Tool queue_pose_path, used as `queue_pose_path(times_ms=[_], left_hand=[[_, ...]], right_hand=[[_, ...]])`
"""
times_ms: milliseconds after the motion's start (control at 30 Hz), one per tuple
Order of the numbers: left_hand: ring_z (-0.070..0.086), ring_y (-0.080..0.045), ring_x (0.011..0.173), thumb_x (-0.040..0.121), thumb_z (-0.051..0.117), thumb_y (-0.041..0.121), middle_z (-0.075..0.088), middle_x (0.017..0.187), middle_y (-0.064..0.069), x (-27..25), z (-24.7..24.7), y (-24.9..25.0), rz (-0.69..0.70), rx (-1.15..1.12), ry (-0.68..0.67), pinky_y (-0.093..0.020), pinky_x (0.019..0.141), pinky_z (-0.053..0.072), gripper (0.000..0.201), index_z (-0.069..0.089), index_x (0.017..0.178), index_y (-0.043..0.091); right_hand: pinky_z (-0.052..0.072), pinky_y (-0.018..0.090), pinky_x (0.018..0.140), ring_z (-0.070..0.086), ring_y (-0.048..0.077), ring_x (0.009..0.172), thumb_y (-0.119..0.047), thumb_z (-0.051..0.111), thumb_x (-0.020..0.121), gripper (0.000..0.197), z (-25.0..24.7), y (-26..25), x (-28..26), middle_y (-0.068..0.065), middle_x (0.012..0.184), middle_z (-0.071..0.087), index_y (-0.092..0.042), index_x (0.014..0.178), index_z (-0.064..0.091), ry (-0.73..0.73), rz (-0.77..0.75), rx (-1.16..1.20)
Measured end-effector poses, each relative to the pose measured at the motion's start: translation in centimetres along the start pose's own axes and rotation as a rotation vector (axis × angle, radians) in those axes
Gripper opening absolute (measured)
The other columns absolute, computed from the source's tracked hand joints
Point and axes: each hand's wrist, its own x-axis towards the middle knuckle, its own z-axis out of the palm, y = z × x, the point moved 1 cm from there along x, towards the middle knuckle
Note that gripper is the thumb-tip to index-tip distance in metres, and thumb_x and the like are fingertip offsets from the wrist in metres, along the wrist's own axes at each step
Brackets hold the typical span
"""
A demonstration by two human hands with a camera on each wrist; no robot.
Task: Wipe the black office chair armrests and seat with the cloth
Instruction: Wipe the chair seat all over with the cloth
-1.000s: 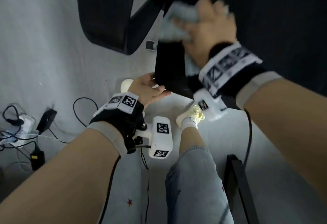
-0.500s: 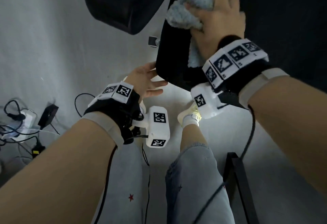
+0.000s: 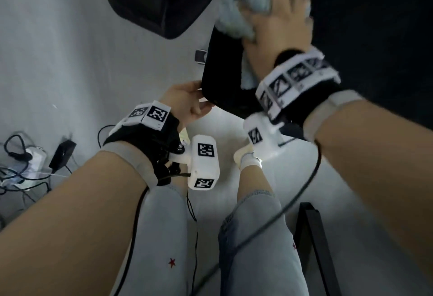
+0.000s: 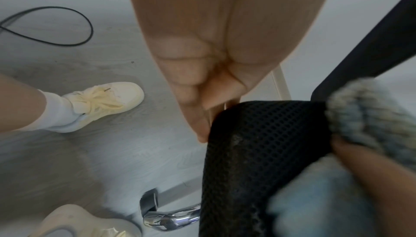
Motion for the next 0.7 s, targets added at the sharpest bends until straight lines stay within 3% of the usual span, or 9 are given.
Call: queue_pose_path(times_ms=[33, 100, 167, 267, 367, 433, 533, 633, 700], left_hand=[[0.058, -0.025, 0.082, 0.067, 0.01, -0.033, 0.058, 0.085, -0.01, 0.0, 0.0, 0.0, 0.012, 0.025, -0.006, -0.022, 0.069, 0.048, 0.07, 0.048, 0.115, 0.003], [0.056, -0.026, 0.089, 0.065, 0.014, -0.034, 0.058, 0.087, -0.013, -0.3, -0.2, -0.1, 0.019, 0.125, -0.043, -0.021, 0.06, 0.05, 0.075, 0.047, 0.122, 0.001], [0.054, -0.025, 0.1, 0.061, 0.014, -0.033, 0.058, 0.102, -0.013, -0.5, -0.2, -0.4, 0.015, 0.195, -0.099, -0.024, 0.067, 0.049, 0.083, 0.045, 0.129, 0.003], [0.058, -0.021, 0.09, 0.064, 0.012, -0.033, 0.057, 0.097, -0.007, -0.5, 0.0, -0.7, 0.041, 0.155, -0.053, -0.024, 0.069, 0.043, 0.078, 0.047, 0.119, 0.009], [0.061, -0.019, 0.087, 0.063, 0.009, -0.033, 0.058, 0.097, -0.006, 0.0, -0.1, -0.7, 0.049, 0.05, 0.01, -0.022, 0.068, 0.043, 0.074, 0.046, 0.112, 0.008], [0.061, -0.024, 0.095, 0.062, 0.008, -0.032, 0.059, 0.105, -0.012, -0.2, -0.3, -0.4, 0.048, 0.019, -0.008, -0.023, 0.067, 0.05, 0.078, 0.047, 0.118, 0.006], [0.063, -0.021, 0.088, 0.064, 0.01, -0.028, 0.061, 0.097, -0.008, -0.7, -0.3, -0.1, 0.027, -0.011, -0.058, -0.024, 0.075, 0.051, 0.07, 0.054, 0.104, 0.008], [0.064, -0.022, 0.094, 0.076, 0.028, -0.016, 0.063, 0.105, -0.007, -0.9, -0.1, 0.1, -0.002, 0.009, -0.025, -0.026, 0.086, 0.049, 0.053, 0.054, 0.115, 0.009], [0.064, -0.02, 0.093, 0.087, 0.043, 0.001, 0.063, 0.106, -0.005, -0.8, 0.1, 0.2, -0.002, 0.086, -0.008, -0.029, 0.092, 0.048, 0.037, 0.053, 0.121, 0.011]], right_hand=[[0.032, 0.053, 0.096, 0.036, 0.042, 0.121, -0.038, 0.038, 0.09, 0.043, 0.8, -1.0, -2.0, 0.016, 0.135, 0.041, -0.029, 0.131, 0.048, -0.031, -0.105, 0.025], [0.04, 0.055, 0.089, 0.046, 0.039, 0.112, -0.036, 0.051, 0.082, 0.031, 2.7, -2.4, -6.7, 0.011, 0.122, 0.055, -0.032, 0.11, 0.065, -0.139, -0.432, -0.018], [0.049, 0.048, 0.076, 0.048, 0.031, 0.1, -0.039, 0.054, 0.075, 0.024, 3.2, -1.8, -8.3, 0.001, 0.108, 0.064, -0.042, 0.092, 0.07, -0.182, -0.58, -0.105], [0.047, 0.052, 0.076, 0.055, 0.038, 0.097, -0.042, 0.033, 0.077, 0.044, 2.3, -0.8, -6.3, 0.01, 0.108, 0.062, -0.042, 0.109, 0.063, -0.125, -0.486, -0.025], [0.037, 0.059, 0.084, 0.046, 0.046, 0.107, -0.045, 0.029, 0.077, 0.052, 1.8, -0.9, -4.9, 0.018, 0.12, 0.053, -0.038, 0.121, 0.056, -0.1, -0.262, 0.057], [0.041, 0.061, 0.081, 0.048, 0.044, 0.105, -0.04, 0.032, 0.078, 0.047, 2.6, -1.4, -6.9, 0.015, 0.116, 0.058, -0.039, 0.116, 0.06, -0.142, -0.332, 0.009], [0.046, 0.059, 0.076, 0.039, 0.035, 0.099, -0.035, 0.039, 0.082, 0.038, 4.7, 1.3, -10.8, 0.008, 0.11, 0.06, -0.038, 0.107, 0.066, -0.079, -0.491, -0.037], [0.045, 0.059, 0.074, 0.035, 0.034, 0.096, -0.035, 0.045, 0.075, 0.039, 5.0, 5.6, -13.3, 0.005, 0.116, 0.042, -0.035, 0.11, 0.064, -0.111, -0.415, 0.04], [0.047, 0.054, 0.07, 0.039, 0.034, 0.093, -0.037, 0.046, 0.073, 0.041, 4.6, 6.6, -14.4, 0.004, 0.113, 0.039, -0.035, 0.109, 0.065, -0.111, -0.356, 0.058]])
